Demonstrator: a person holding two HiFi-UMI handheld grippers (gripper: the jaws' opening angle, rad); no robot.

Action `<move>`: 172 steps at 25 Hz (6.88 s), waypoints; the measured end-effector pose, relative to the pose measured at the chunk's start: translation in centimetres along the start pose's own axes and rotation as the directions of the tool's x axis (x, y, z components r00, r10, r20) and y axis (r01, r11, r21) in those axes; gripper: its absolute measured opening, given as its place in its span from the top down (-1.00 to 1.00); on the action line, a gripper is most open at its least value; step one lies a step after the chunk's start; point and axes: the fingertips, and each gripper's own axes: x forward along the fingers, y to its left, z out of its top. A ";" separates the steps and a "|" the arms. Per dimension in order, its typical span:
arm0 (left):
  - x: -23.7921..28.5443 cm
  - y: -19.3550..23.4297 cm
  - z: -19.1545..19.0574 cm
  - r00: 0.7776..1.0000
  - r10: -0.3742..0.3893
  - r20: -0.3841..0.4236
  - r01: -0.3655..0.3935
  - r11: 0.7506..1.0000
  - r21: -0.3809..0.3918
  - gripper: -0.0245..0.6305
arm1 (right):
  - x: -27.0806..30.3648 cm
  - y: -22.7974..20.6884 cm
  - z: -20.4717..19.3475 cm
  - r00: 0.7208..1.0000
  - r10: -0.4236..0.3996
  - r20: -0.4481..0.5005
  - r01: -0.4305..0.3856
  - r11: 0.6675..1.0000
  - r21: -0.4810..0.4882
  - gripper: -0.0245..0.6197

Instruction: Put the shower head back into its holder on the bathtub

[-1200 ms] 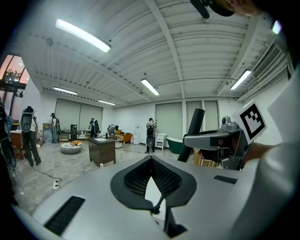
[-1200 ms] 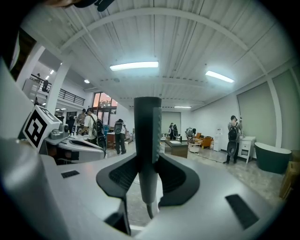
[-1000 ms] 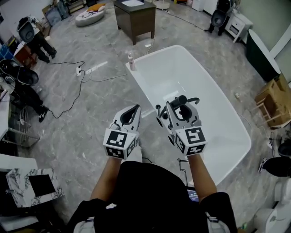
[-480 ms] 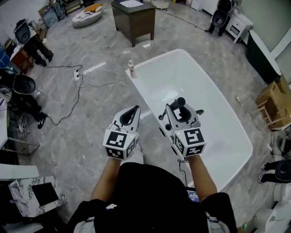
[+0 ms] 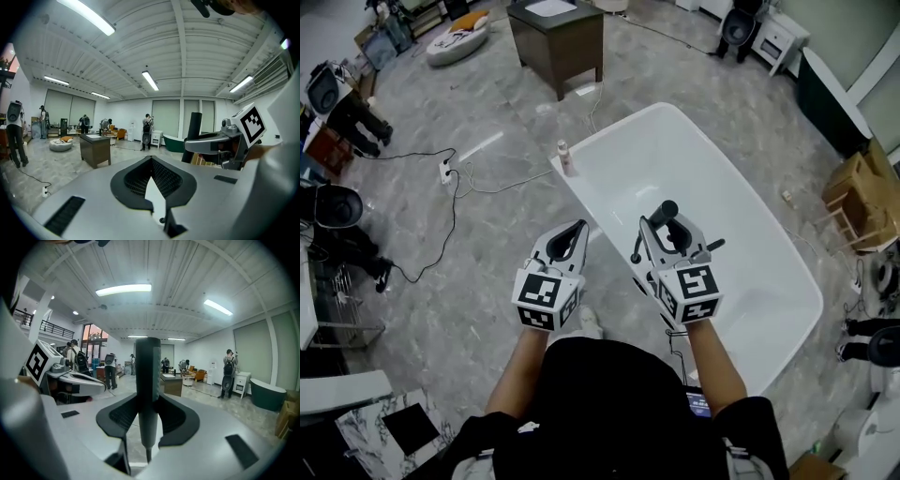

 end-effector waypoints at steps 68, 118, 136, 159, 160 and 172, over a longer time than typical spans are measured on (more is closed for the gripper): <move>18.7 2.2 -27.8 0.883 -0.213 -0.418 0.158 0.974 -0.162 0.88 | 13.2 -7.3 -35.9 0.823 -0.051 -0.566 0.175 0.970 0.167 0.50; 18.8 2.9 -28.7 0.872 -0.219 -0.437 0.169 0.974 -0.150 0.88 | 14.0 -5.4 -40.7 0.770 -0.062 -0.635 0.195 0.971 0.141 0.50; 17.8 -0.3 -14.1 0.940 -0.211 -0.269 0.208 0.977 -0.038 0.88 | 10.4 -7.4 -23.7 0.885 -0.067 -0.460 0.152 0.977 0.152 0.69; 12.6 -2.4 4.4 0.984 -0.180 -0.009 0.178 0.963 0.200 0.88 | 4.5 -9.6 2.7 0.990 -0.142 0.004 0.142 0.990 -0.022 0.85; 12.5 -2.5 5.2 0.983 -0.185 0.005 0.179 0.960 0.216 0.88 | 4.3 -9.7 3.7 0.989 -0.146 0.024 0.146 0.989 -0.030 0.85; 10.9 -3.0 10.6 0.972 -0.207 0.108 0.170 0.945 0.279 0.88 | 2.5 -9.2 9.3 0.978 -0.152 0.146 0.160 0.986 -0.038 0.85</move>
